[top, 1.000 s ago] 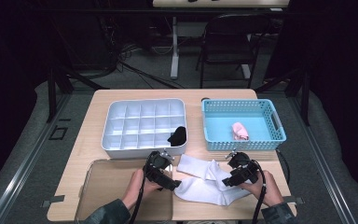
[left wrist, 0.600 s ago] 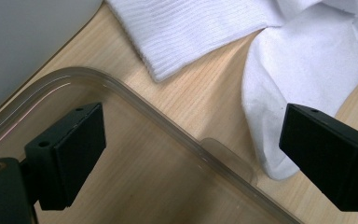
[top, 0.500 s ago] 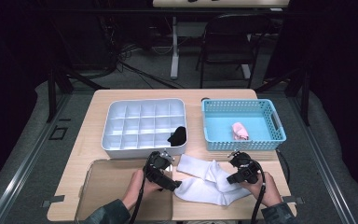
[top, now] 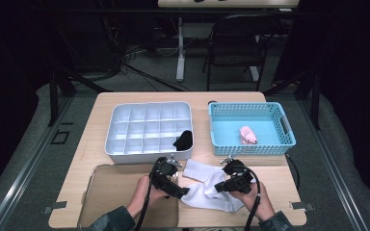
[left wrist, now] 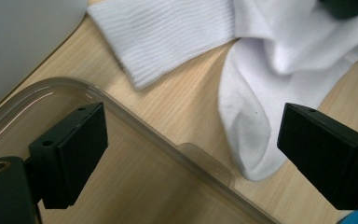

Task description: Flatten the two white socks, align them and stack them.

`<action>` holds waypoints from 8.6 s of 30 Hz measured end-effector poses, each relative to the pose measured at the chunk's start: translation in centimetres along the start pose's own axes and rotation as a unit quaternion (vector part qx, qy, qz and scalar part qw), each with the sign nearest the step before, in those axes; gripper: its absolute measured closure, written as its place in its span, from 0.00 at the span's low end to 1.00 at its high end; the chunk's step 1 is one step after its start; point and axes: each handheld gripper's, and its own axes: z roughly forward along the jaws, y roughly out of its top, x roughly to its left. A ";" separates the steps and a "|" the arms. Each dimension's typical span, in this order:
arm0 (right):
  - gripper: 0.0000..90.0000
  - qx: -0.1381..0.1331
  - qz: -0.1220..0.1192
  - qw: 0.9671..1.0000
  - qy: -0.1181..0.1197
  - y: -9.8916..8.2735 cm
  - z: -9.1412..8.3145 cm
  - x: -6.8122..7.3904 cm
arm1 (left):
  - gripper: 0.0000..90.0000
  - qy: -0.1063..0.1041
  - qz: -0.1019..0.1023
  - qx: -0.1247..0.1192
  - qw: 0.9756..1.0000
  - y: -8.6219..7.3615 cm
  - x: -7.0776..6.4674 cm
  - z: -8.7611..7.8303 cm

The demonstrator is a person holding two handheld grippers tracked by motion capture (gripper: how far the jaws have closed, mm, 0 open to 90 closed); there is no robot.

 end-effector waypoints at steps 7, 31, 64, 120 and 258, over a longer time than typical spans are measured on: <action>0.86 0.023 -0.026 0.999 0.016 0.4 2.5 0.6 | 0.15 -0.005 0.009 -0.002 1.000 0.1 -0.7 -0.1; 0.59 -0.082 0.014 0.988 -0.129 0.1 -2.3 -4.7 | 0.48 -0.057 0.079 -0.004 0.995 1.6 -7.7 4.3; 0.67 -0.030 -0.065 0.990 -0.123 4.3 2.8 -3.9 | 0.94 -0.093 0.087 0.007 0.992 1.0 -4.6 1.8; 0.66 -0.075 -0.034 0.985 -0.151 -2.5 -2.8 -2.1 | 0.48 -0.024 0.094 0.022 0.995 1.2 -3.0 0.0; 0.95 -0.015 -0.023 0.979 -0.204 -3.2 -0.9 -5.0 | 0.93 0.006 0.113 0.045 0.993 1.5 -3.9 1.9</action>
